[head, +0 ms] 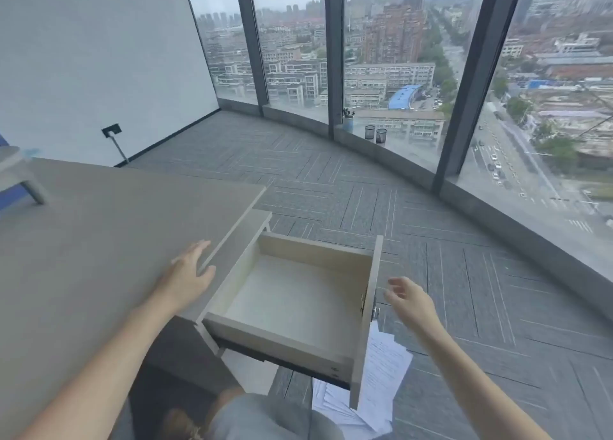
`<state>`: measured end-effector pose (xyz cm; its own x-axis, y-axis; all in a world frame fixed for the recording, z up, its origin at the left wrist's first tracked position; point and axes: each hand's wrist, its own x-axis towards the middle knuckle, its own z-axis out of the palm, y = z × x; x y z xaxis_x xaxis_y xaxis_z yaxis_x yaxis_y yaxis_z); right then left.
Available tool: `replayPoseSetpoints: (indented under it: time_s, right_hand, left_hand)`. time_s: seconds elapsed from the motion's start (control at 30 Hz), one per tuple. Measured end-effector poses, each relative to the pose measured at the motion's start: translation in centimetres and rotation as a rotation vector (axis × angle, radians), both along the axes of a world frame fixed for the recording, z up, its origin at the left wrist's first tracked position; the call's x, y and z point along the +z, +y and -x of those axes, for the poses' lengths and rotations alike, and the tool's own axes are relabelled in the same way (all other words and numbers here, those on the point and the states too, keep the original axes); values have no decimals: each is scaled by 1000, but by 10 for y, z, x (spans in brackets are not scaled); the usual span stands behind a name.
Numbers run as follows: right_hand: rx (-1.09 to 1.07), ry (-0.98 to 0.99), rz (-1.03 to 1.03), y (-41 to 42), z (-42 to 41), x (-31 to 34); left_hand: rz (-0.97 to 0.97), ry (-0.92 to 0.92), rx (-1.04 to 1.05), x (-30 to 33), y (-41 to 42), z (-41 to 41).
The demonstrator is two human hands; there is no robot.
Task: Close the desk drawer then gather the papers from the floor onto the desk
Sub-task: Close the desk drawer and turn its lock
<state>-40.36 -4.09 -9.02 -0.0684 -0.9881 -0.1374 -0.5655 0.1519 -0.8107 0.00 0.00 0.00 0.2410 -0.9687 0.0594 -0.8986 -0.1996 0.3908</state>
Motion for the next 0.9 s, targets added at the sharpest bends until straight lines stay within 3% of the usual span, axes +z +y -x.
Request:
replayPoseSetpoints:
  time_s: [0.17,0.33,0.5,0.73,0.9]
  right_hand:
    - [17,-53,-224,-1,-2,-18]
    - [66,-90,-249,-1,-8,-24]
    - [69,-175,-329,-6,-6,-27]
    - [198,-320,-631,-13,-1,-37]
    - [250,-465,-666,-15,-17,-44]
  left_hand:
    - [-55,-107,-98,-14,-28,-18]
    - [-82,-199,-158,-20,-40,-31]
    - [-47,-180,-152,-22,-40,-31]
    - [-29,-165,-146,-23,-41,-31]
    - [-29,-172,-146,-25,-41,-33]
